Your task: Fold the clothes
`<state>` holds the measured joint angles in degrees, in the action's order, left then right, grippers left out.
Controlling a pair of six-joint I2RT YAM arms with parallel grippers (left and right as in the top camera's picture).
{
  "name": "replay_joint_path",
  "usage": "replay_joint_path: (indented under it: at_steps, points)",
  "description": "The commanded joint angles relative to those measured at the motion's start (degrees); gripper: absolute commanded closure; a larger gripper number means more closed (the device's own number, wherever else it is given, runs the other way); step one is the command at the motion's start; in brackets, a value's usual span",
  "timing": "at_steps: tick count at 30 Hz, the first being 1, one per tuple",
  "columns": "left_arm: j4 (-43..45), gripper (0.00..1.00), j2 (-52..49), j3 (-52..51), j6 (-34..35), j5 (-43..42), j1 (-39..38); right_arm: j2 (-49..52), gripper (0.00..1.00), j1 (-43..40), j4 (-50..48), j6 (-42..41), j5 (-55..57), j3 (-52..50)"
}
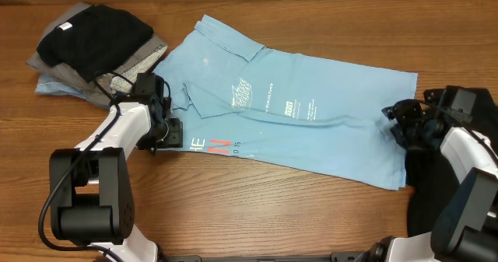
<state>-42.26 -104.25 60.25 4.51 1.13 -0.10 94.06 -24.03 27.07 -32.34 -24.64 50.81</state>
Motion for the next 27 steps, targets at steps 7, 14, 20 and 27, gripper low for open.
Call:
replay_joint_path:
  at_steps: [7,14,20,27]
  points:
    - [-1.4,0.34,-2.2,-2.8,0.6,2.3,1.4,0.2,0.55,-2.8,11.8,9.9,-0.4,0.8]
    - [-1.2,0.33,-2.2,-2.8,0.6,2.3,1.4,0.3,0.53,0.2,9.9,6.1,5.8,-1.1]
    - [-1.2,0.33,-2.2,-2.8,0.6,2.3,1.4,0.3,0.73,0.3,5.5,2.4,6.2,-2.2]
    - [-1.5,0.33,-2.2,-2.8,0.6,2.5,1.4,0.2,0.96,-0.5,3.2,2.3,6.1,-1.7]
